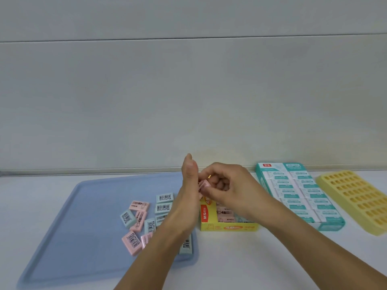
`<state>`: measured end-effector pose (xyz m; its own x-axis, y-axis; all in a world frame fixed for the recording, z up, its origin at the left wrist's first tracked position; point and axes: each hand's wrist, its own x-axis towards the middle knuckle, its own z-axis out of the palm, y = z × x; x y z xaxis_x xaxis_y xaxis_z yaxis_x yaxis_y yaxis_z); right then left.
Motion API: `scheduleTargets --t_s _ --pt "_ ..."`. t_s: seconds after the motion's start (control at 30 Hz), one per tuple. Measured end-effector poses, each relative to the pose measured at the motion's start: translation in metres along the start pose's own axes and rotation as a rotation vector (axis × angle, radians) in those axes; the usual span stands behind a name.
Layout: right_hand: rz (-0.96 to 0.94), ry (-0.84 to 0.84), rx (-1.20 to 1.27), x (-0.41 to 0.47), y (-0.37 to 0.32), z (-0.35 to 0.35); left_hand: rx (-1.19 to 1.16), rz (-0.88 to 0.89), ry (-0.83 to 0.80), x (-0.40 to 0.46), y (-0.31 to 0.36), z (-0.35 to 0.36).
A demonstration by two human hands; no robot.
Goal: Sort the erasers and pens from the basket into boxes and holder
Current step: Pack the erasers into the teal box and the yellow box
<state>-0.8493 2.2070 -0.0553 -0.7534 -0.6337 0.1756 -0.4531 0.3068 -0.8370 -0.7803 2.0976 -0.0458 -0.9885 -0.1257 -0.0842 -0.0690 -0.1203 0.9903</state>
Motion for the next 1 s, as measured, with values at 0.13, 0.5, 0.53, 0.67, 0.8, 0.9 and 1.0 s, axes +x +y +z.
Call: scheduleTargets --t_s 0.13,0.5,0.53,0.67,0.8,0.9,1.0 --pt "0.04 0.041 -0.002 -0.002 0.007 -0.005 -0.203 0.003 0.131 0.01 -0.009 -0.01" --pt "0.047 0.105 -0.184 -0.002 0.009 -0.023 0.039 0.056 0.172 0.024 -0.024 -0.023" --pt "0.066 0.14 -0.243 -0.002 0.012 -0.031 0.176 0.089 0.176 0.024 -0.024 -0.024" --pt "0.151 0.113 -0.416 -0.01 0.027 -0.043 0.779 0.191 0.064 0.02 -0.039 -0.033" --pt "0.171 0.06 -0.456 -0.013 0.034 -0.024 0.819 0.156 0.022 0.018 -0.05 -0.034" --pt "0.214 0.049 -0.503 -0.011 0.037 -0.018 0.808 0.15 0.017 0.019 -0.05 -0.037" --pt "0.227 0.049 -0.536 -0.008 0.037 -0.014 0.822 0.15 0.01 0.02 -0.051 -0.039"
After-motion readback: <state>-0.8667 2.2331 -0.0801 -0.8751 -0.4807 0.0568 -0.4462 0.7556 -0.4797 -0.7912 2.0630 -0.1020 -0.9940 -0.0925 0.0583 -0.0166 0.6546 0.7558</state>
